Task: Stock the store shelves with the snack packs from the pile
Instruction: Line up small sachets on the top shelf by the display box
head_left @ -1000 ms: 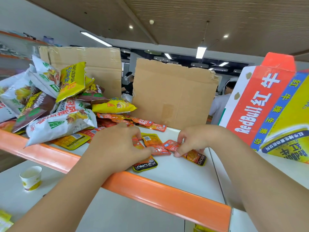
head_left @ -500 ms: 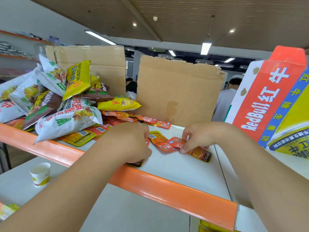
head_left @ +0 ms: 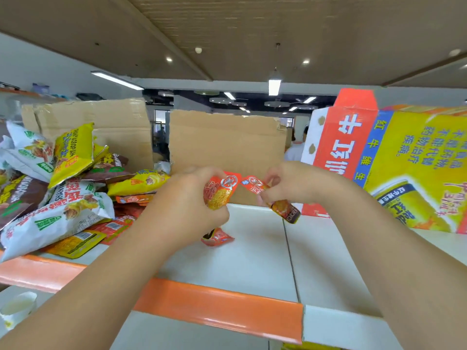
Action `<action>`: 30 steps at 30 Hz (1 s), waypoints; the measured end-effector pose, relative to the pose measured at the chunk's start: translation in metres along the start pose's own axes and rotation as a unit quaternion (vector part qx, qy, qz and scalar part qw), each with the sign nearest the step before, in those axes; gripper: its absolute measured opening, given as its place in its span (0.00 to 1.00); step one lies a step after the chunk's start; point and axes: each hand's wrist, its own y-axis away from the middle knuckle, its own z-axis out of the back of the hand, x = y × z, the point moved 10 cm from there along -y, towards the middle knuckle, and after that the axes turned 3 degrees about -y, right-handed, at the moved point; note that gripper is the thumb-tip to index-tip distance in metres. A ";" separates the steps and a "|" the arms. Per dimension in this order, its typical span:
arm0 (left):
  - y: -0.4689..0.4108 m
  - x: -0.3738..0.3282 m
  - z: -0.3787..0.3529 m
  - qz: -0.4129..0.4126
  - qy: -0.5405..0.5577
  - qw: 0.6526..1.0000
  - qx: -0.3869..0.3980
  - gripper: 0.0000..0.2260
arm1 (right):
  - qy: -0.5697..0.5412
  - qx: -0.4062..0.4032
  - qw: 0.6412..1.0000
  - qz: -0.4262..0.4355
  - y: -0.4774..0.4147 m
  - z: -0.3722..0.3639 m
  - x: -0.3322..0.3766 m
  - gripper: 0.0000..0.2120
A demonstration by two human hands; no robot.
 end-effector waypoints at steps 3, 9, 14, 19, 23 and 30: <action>-0.019 -0.041 -0.014 -0.024 0.024 0.999 0.007 0.21 | -0.017 -0.043 0.999 -0.028 0.033 0.029 -0.043 0.23; -0.039 -0.155 -0.074 -0.077 0.088 0.991 0.065 0.17 | -0.050 -0.101 0.987 -0.116 0.116 0.070 -0.165 0.22; -0.045 -0.257 -0.128 -0.131 0.100 0.981 0.100 0.16 | -0.045 -0.117 0.977 -0.171 0.189 0.101 -0.258 0.18; -0.042 -0.380 -0.194 -0.168 0.108 0.968 0.153 0.18 | -0.010 -0.125 0.964 -0.236 0.268 0.141 -0.369 0.17; -0.042 -0.473 -0.248 -0.179 0.128 0.960 0.172 0.15 | 0.026 -0.119 0.954 -0.273 0.321 0.171 -0.458 0.18; -0.043 -0.622 -0.350 -0.188 0.127 0.946 0.230 0.16 | 0.066 -0.101 0.944 -0.308 0.383 0.213 -0.601 0.19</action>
